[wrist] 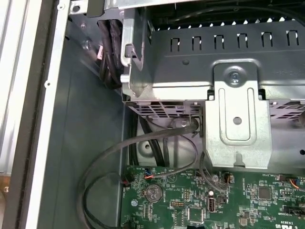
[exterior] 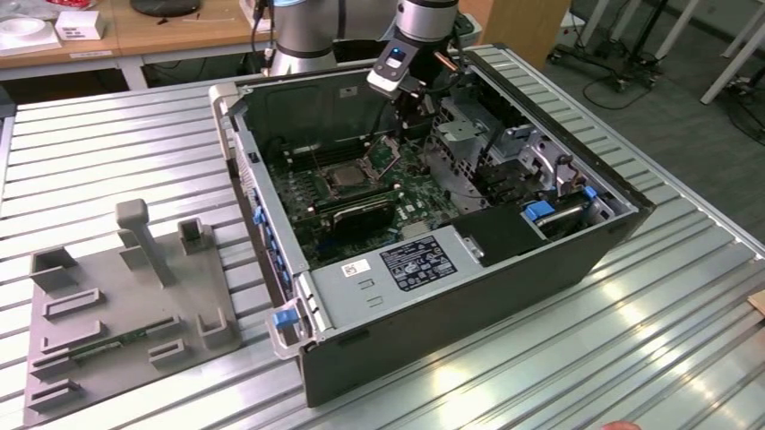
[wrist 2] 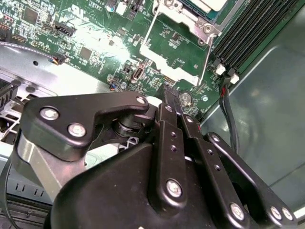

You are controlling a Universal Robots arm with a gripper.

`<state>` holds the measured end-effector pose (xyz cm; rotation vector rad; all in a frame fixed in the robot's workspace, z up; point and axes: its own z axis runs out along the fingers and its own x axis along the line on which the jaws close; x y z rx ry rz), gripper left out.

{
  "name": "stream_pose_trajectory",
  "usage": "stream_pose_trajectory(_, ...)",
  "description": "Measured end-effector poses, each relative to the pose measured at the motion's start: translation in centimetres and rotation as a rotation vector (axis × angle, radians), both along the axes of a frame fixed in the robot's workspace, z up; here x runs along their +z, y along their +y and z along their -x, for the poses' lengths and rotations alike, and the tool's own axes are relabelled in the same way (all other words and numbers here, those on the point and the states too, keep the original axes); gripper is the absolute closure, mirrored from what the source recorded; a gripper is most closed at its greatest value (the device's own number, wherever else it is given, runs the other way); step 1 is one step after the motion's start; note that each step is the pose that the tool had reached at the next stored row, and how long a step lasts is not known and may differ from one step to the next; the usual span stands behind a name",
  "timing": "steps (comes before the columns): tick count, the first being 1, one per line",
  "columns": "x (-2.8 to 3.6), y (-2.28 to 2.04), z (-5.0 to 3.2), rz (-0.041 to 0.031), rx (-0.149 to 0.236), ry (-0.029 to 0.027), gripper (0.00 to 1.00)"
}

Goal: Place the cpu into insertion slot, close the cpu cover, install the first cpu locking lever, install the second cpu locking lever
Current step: 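Close the cpu cover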

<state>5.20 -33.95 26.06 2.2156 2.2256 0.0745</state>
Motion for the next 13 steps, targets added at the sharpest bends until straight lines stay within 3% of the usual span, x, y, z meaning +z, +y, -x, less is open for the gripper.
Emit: stream_pose_trajectory(13, -0.01, -0.01, -0.26, 0.0001, 0.000, 0.0000, 0.89)
